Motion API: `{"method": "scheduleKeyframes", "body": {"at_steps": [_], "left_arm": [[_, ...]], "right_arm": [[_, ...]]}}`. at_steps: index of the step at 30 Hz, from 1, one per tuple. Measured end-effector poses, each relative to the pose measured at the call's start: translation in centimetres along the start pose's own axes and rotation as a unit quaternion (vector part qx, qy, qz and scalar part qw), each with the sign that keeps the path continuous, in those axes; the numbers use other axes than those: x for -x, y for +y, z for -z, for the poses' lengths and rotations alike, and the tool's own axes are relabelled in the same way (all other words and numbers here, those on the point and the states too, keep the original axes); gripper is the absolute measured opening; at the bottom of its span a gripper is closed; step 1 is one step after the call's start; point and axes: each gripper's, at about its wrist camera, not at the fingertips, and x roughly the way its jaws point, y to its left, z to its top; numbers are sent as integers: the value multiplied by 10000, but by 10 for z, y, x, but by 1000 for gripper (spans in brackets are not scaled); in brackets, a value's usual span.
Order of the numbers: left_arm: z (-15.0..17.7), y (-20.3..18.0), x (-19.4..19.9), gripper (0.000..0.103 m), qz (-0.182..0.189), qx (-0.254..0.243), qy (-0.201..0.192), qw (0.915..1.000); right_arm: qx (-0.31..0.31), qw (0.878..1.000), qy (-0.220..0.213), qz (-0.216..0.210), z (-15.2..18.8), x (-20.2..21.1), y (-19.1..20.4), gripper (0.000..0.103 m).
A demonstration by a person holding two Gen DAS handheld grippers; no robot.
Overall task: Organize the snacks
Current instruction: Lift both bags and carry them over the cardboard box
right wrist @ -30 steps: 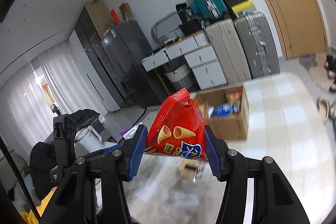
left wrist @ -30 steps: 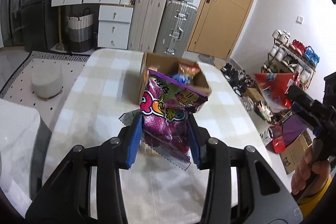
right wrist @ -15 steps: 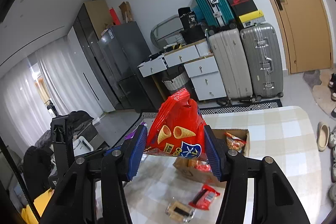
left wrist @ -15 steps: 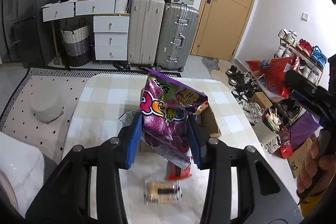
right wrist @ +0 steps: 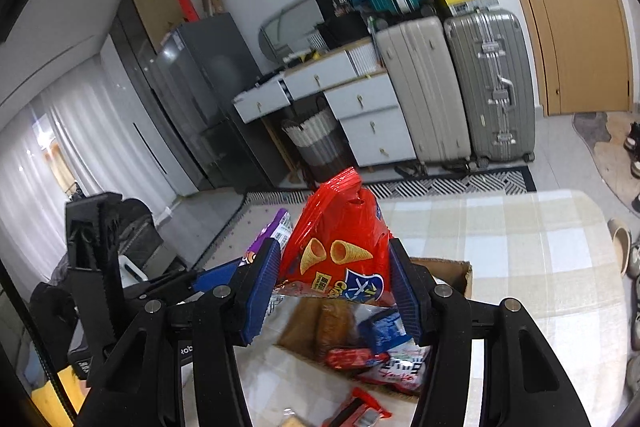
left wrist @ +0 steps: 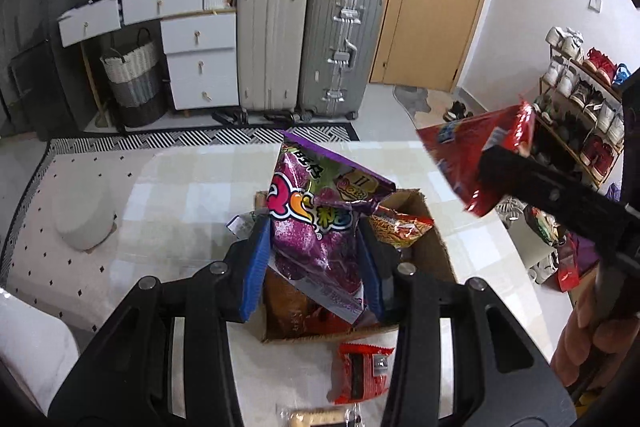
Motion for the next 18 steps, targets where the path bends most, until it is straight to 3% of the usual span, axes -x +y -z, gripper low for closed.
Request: {"method": "scheduleKeyframes", "body": {"at_steps": [7,18], "left_arm": [[12,-6,-57,38,61,-1,305,9995],[18,-9,-93,39,140,25,451,9989]], "right_arm": [[-75,9996,270,107,22,-36,-29,55],[-195,9983,505,221,38,-54,-50,55]]}}
